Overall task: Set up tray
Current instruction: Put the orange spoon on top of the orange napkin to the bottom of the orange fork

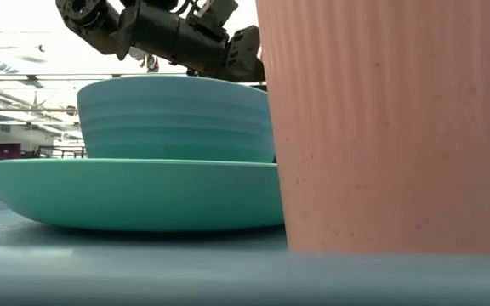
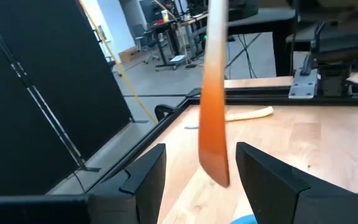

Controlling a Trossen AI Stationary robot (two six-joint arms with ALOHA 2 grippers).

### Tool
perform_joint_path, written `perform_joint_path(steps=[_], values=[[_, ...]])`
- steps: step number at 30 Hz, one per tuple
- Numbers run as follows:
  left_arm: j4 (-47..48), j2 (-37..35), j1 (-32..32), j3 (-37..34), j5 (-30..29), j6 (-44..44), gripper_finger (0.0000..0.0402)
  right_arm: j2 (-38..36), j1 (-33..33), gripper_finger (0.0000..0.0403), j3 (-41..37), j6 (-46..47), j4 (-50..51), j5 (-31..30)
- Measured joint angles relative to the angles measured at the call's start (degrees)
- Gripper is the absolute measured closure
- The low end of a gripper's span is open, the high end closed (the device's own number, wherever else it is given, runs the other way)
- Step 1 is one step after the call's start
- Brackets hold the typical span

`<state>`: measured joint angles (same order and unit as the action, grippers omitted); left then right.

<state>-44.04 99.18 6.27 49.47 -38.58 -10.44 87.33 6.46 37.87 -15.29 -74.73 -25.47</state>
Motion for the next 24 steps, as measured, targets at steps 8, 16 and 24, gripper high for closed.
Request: perform_joint_path(steps=[8, 16, 24], values=[[0.0, 0.0, 1.15, 0.0, -3.09, -3.56, 0.0202, -0.01, 0.02, 0.0403, 0.0, 0.82, 0.36, -0.04], [-0.12, 0.0, 1.15, 0.0, -3.07, -4.29, 0.0207, -0.02, 0.02, 0.0403, 0.0, 1.16, 0.06, 0.07], [0.3, 0.0, 1.41, 0.0, -2.9, -4.34, 0.0314, -0.02, 0.0, 0.0403, 0.0, 1.05, 0.49, -0.03]])
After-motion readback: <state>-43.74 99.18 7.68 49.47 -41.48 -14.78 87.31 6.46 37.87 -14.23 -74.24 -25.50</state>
